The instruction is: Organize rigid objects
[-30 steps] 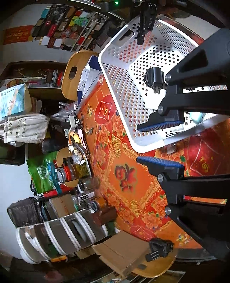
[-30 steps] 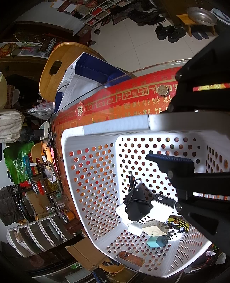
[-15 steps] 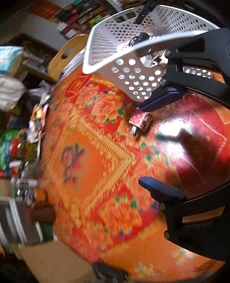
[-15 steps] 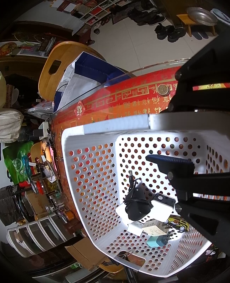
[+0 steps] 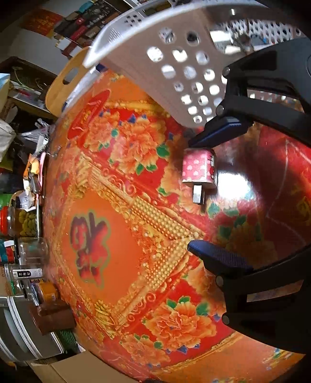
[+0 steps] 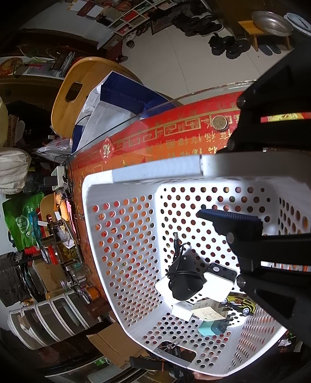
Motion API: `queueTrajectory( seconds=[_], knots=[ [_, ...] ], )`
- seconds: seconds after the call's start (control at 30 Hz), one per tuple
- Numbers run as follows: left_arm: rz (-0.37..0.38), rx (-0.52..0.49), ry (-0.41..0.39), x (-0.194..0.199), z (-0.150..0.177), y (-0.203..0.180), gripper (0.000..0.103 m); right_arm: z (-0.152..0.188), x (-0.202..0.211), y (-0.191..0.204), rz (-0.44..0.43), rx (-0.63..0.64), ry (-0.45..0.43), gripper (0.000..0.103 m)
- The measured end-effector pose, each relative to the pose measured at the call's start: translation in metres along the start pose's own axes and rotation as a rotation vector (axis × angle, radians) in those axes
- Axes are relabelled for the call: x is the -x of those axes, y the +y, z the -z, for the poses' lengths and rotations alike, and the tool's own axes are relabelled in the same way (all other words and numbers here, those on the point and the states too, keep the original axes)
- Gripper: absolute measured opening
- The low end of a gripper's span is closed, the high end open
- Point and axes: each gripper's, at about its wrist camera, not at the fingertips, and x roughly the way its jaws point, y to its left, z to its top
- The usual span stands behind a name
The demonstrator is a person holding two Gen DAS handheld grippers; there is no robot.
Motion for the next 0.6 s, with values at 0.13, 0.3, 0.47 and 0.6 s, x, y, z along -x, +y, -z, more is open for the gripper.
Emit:
queueTrajectory(
  seconds=[0.13, 0.3, 0.47, 0.6],
  knots=[
    [-0.026, -0.003, -0.007, -0.001, 0.0, -0.002, 0.073, 0.0, 0.0, 0.0, -0.004, 0.002, -0.003, 0.029],
    [-0.089, -0.04, -0.038, -0.002, 0.0, -0.01, 0.042, 0.001, 0.001, 0.0, -0.002, 0.002, -0.003, 0.029],
    [-0.154, -0.092, -0.087, 0.007, 0.006, -0.022, 0.041, 0.001, 0.001, 0.001, -0.003, 0.002, -0.004, 0.029],
    [-0.173, -0.074, -0.154, 0.034, 0.002, -0.017, 0.041, 0.001, 0.002, 0.001, -0.001, 0.005, -0.002, 0.029]
  ],
)
